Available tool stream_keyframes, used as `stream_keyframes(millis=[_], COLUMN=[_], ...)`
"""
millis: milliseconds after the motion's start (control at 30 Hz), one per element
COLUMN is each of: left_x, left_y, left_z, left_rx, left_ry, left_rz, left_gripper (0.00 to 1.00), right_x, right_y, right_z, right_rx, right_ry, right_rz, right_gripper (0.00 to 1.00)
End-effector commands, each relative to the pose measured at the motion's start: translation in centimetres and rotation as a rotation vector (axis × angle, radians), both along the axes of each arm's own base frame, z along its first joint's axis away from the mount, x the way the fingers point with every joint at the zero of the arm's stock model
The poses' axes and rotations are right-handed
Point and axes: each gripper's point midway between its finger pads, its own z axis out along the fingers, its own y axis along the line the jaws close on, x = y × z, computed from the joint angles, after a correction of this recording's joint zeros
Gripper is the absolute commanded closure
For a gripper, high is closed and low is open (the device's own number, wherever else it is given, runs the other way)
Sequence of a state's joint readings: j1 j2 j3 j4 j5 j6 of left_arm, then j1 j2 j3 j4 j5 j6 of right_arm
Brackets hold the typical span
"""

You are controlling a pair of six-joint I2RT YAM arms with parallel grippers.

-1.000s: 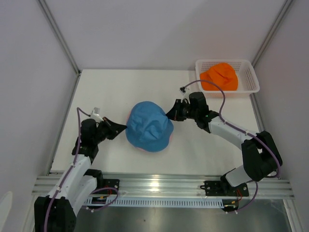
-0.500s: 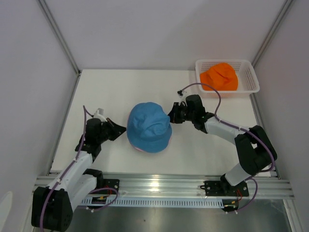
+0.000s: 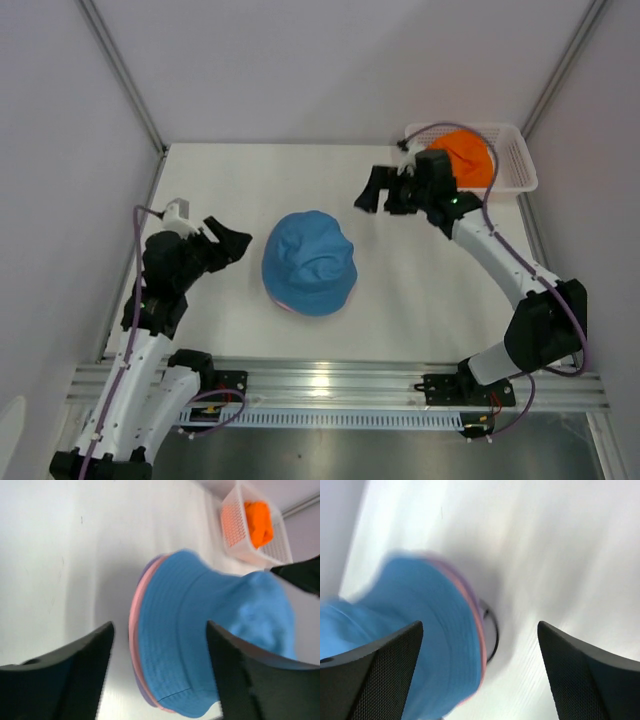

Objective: Stack the hats

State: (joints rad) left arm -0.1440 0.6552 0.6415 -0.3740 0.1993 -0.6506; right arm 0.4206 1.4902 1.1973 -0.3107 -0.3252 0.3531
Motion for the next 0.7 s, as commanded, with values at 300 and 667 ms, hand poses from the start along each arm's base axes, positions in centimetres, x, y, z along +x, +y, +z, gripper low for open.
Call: stream_keyframes(millis=[300, 667], left_x=[-0.8, 0.2], left_y=[2.7, 2.3], left_z=[12.3, 14.7], left_rx=[0.187, 0.206], left_ry=[-0.263, -0.302], left_rz=[0.049, 0.023], left_gripper=[0.13, 0.11], right_x=[16.4, 27.8], right_y=[-22.4, -29.9], right_z=[11.3, -0.6], right_rx=[-0.235, -0.336], right_ry=[-0.335, -0.150], right_rz=[-0.630, -0.784], right_gripper=[0.00, 0.00])
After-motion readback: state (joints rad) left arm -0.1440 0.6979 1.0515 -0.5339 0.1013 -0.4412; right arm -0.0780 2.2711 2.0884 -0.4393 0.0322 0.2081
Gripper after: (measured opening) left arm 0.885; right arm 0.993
